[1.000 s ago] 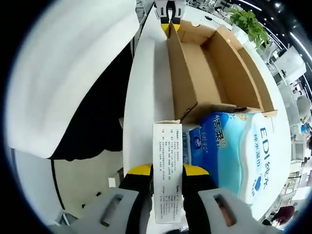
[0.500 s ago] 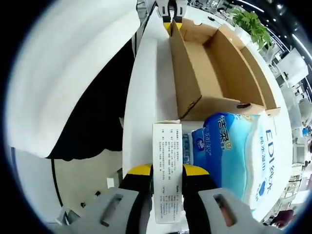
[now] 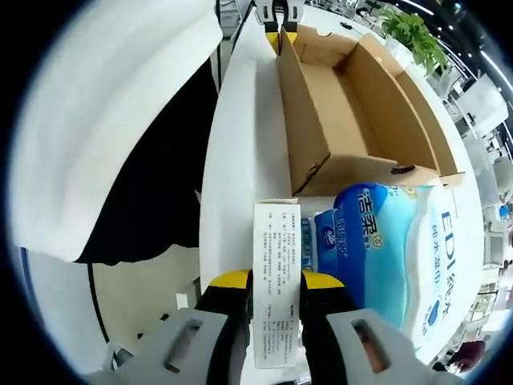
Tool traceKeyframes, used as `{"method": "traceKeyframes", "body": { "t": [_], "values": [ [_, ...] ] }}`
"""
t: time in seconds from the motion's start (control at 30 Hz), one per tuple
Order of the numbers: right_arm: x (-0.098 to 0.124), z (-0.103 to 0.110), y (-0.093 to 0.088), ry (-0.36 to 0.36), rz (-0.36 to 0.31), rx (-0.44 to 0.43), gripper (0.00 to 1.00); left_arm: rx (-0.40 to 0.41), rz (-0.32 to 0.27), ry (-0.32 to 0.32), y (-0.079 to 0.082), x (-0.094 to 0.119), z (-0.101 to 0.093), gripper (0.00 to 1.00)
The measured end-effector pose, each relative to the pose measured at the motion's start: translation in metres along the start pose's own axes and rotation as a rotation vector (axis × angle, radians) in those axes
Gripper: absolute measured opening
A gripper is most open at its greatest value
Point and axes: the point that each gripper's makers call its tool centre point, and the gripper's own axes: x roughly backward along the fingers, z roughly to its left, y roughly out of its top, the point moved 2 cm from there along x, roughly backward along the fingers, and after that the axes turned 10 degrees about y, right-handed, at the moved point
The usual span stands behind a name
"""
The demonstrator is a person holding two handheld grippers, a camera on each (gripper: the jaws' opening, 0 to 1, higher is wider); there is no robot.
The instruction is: Operate the shoe box by opening the lid, removing the specified soft item, and placing it in the target area until the item is outside and the box remains undamaged.
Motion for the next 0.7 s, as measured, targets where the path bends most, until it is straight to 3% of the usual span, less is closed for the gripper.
{"method": "traceKeyframes", "body": {
  "t": [0.23, 0.37, 0.7],
  "values": [
    [-0.008, 0.007, -0.005, 0.029, 0.039, 0.041, 0.21, -0.001, 0.000, 0.003, -0.001, 0.000, 0.000, 0.03],
    [-0.006, 0.006, -0.006, 0.013, 0.029, 0.014, 0.21, -0.003, -0.001, 0.003, -0.001, -0.001, 0.000, 0.04],
    [0.007, 0.006, -0.005, -0.034, 0.036, 0.054, 0.24, -0.005, -0.003, 0.008, -0.001, -0.001, 0.000, 0.04]
  ]
}}
